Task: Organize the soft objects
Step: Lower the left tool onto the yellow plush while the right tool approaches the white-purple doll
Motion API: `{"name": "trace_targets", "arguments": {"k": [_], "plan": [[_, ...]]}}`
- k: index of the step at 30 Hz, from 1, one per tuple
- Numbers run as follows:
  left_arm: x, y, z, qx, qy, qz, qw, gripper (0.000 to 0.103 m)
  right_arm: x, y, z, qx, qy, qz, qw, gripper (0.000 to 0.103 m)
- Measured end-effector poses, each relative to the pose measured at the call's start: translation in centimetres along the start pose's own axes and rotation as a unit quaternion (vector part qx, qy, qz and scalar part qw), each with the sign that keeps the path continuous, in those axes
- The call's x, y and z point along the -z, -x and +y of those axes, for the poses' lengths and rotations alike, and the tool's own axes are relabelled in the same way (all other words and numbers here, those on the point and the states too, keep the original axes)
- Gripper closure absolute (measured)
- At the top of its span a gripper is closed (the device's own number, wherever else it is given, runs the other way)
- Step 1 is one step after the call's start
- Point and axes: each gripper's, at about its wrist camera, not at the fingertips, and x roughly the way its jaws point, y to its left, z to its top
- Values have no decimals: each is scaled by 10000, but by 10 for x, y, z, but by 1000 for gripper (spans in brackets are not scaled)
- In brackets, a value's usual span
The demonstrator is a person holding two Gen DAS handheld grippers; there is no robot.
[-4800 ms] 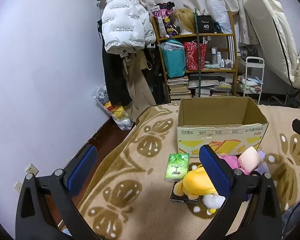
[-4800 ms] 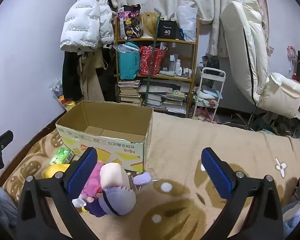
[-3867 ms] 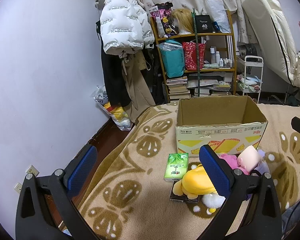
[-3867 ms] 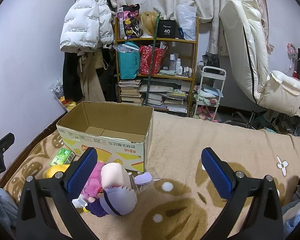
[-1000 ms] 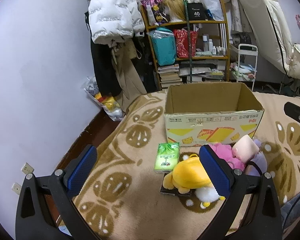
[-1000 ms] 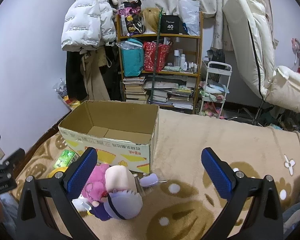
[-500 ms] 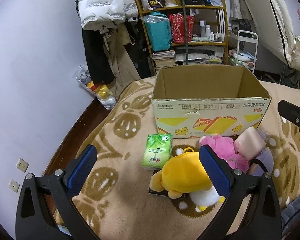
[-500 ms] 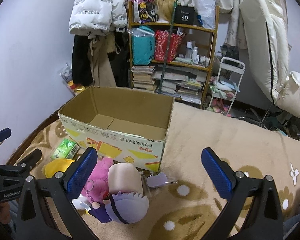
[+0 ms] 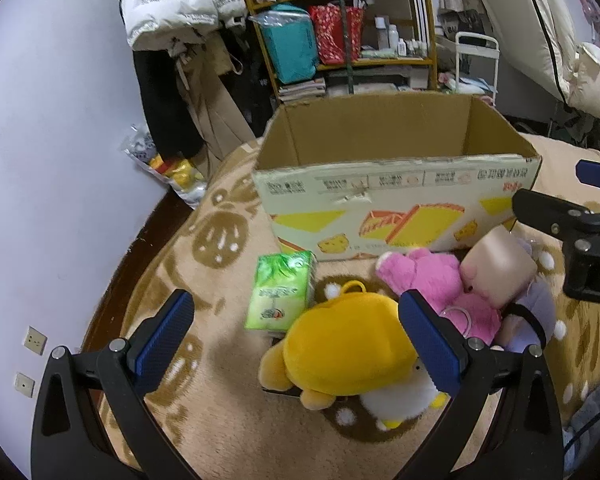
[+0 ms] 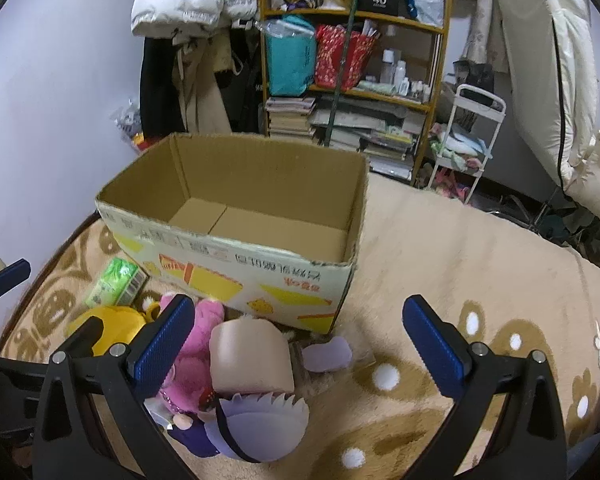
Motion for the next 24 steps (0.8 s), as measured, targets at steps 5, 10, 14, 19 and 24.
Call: {"name": "trace_targets", "arguments": {"k": [5,10,14,19,24], "plan": [[4,-9,-7,86,-82,181,9998,2,4,-8,3,-30,22,121,9999,0],[7,-15,-14,194,-214,320,9991,2,6,-17,5,-51,48,239,9997,0],[10,-19,-18,272,-287,424,9983,2,7,-23,5,-82,9,357,9993,0],[13,-24,-19,469,-239,574,9970,2,8,-28,4,-131,-45,445,9989,0],[15,-30,-21,609,-239,769,9949,2,9,-34,6,-123,-30,571,9983,0]]}}
